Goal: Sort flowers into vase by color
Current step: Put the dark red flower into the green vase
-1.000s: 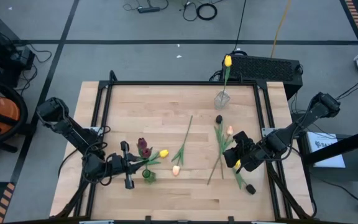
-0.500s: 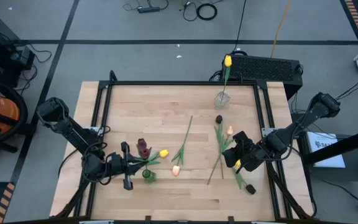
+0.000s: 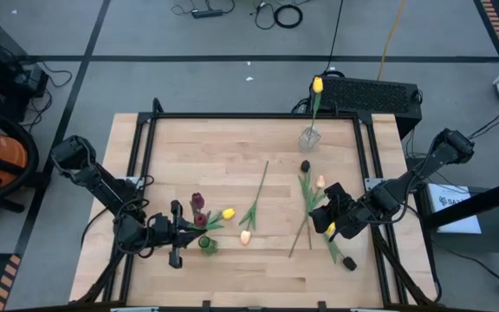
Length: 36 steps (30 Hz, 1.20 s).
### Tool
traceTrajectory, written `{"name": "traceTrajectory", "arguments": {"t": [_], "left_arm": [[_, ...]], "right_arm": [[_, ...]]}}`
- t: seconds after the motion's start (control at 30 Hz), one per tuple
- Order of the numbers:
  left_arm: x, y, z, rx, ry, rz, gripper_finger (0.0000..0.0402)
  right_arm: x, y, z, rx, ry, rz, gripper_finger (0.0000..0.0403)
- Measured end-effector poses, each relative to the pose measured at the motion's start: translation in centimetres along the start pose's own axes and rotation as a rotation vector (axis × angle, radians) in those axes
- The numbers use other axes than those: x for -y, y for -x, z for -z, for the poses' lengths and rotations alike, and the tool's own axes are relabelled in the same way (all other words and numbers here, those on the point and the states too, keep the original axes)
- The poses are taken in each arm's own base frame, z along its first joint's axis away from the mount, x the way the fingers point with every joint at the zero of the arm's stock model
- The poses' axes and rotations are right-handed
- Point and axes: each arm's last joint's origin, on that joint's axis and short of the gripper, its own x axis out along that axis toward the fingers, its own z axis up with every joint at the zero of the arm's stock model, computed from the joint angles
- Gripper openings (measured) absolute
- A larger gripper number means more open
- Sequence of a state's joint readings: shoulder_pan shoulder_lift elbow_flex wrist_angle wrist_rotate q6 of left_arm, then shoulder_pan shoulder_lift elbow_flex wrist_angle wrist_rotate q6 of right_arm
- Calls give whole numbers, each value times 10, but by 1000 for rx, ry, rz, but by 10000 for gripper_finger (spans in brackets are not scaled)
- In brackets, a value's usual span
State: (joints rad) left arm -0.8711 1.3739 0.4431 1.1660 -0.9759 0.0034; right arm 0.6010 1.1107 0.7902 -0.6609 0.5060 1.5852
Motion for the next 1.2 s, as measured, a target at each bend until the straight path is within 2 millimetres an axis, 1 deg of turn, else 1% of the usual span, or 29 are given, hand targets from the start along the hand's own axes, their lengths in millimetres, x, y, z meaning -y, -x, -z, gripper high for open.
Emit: {"name": "traceTrajectory", "arguments": {"t": [0.07,0.23,0.33,0.7,0.97,1.2], "left_arm": [[0,0,0,0,16,4,58],[0,0,1,-4,14,3,103],[0,0,0,-4,11,2,114],[0,0,-2,2,19,-2,116],[-5,5,-22,47,69,0,116],[-11,13,-41,59,93,18,116]], "right_arm": [[0,0,0,0,0,0,95],[0,0,0,0,0,0,95],[0,0,0,0,0,0,95],[0,0,0,0,0,1,95],[0,0,0,0,1,1,95],[0,0,0,0,18,2,95]]}}
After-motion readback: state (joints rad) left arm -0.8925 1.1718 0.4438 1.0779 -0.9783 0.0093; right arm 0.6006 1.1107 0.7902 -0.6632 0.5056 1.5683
